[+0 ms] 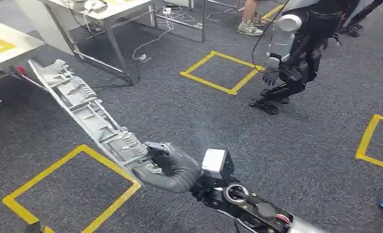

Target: Take the parts from the cabinet and place them on the table.

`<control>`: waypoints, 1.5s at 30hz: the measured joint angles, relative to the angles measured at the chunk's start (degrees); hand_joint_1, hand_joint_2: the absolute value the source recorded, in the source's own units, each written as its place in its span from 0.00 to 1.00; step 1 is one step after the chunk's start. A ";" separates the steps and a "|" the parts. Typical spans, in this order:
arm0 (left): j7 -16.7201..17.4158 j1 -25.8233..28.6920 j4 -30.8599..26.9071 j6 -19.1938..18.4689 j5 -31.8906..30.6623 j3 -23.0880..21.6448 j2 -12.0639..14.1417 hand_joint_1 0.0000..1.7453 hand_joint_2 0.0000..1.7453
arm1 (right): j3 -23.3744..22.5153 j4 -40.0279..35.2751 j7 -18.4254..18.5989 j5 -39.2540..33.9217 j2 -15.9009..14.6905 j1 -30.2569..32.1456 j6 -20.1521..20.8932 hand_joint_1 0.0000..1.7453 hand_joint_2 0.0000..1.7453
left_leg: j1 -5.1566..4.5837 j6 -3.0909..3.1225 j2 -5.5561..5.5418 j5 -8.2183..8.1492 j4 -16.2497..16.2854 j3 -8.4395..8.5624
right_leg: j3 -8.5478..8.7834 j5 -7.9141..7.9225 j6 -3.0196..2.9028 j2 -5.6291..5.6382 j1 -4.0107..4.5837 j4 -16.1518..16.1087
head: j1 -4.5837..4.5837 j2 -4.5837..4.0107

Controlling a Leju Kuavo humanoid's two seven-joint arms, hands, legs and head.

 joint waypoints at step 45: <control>0.31 0.09 0.07 0.20 0.57 0.00 0.39 0.00 1.00 | 0.00 0.22 -0.07 -0.68 0.11 0.08 0.24 1.00 1.00 | -2.04 3.28 -9.67 0.84 -0.47 -0.19 | 1.23 -0.61 -3.40 11.90 1.13 1.47 | 2.80 0.00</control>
